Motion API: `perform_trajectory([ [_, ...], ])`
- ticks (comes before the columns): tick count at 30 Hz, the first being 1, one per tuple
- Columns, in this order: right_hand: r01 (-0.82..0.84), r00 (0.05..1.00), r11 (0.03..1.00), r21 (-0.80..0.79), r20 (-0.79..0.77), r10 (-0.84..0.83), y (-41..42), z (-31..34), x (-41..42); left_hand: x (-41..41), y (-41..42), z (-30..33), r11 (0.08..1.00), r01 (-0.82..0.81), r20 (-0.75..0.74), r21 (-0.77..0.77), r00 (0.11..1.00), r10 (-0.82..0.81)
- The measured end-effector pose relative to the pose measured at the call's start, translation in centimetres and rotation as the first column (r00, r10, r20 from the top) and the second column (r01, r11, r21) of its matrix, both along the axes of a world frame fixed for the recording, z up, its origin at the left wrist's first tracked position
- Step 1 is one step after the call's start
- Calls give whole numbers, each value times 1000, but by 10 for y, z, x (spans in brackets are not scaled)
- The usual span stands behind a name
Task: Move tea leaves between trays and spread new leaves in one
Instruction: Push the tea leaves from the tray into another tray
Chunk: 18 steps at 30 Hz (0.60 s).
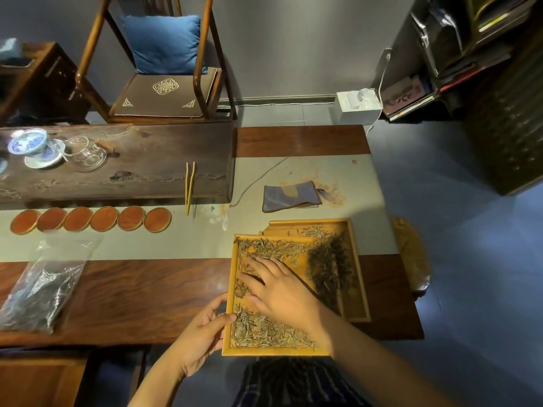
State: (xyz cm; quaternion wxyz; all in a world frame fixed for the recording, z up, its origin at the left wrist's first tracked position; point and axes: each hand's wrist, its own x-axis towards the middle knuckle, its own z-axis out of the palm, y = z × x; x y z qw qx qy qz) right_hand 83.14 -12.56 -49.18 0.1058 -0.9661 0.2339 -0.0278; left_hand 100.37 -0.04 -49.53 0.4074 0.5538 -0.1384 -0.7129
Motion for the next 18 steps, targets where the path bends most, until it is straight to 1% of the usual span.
perform_trajectory([
  [3, 49, 999, 998, -28, 15, -49, -9, -4, -17, 0, 1, -2, 1000, -11, -3, 10, 1000, 11],
  [6, 99, 994, 995, 10, 36, -99, -23, -5, -32, 0, 0, -1, 1000, -9, -8, 10, 1000, 9],
  [13, 174, 985, 983, 55, 8, -175, -45, -9, -54, -1, -2, -1, 1000, 7, -4, 11, 1000, -7],
  [18, 222, 975, 975, 21, -12, -222, -58, -25, -64, -1, -1, -1, 1000, 12, 14, 22, 1000, -12],
])
